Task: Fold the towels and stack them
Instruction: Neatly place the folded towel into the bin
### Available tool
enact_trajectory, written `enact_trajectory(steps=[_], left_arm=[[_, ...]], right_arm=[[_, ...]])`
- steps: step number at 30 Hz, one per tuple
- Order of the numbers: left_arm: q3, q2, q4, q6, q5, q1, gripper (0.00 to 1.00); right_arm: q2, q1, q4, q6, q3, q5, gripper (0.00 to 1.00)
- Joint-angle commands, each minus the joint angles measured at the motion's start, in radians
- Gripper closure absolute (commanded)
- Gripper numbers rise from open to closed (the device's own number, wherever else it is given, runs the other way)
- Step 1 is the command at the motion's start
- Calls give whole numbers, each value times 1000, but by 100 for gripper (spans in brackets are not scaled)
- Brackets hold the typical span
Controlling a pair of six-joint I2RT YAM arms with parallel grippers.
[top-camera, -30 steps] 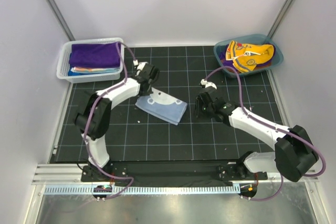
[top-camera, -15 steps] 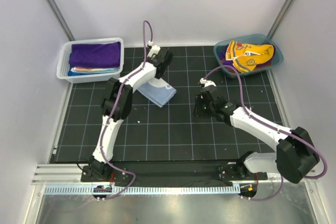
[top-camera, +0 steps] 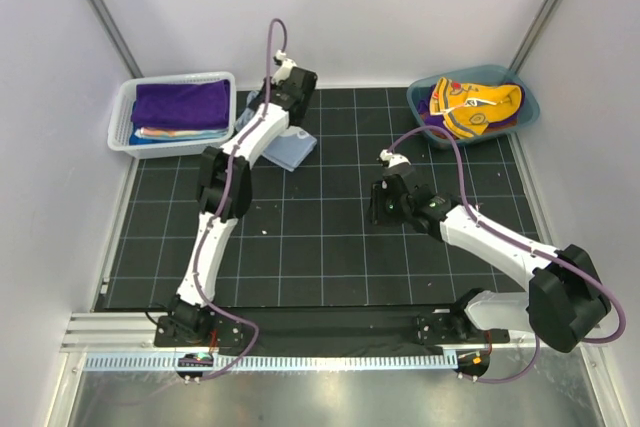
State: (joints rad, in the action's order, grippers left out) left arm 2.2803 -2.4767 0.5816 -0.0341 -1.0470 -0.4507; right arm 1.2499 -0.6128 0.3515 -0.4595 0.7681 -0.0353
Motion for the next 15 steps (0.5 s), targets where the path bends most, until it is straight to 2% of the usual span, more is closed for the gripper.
enact_trajectory(steps=[1,15], left_arm=[[15,41,-77,65,-6,81,100],[-47,108,-204,48,136,290,100]], right_arm=[[-7,4,-42,12,3,18,66],[-12,4,-43,12,-6,23,66]])
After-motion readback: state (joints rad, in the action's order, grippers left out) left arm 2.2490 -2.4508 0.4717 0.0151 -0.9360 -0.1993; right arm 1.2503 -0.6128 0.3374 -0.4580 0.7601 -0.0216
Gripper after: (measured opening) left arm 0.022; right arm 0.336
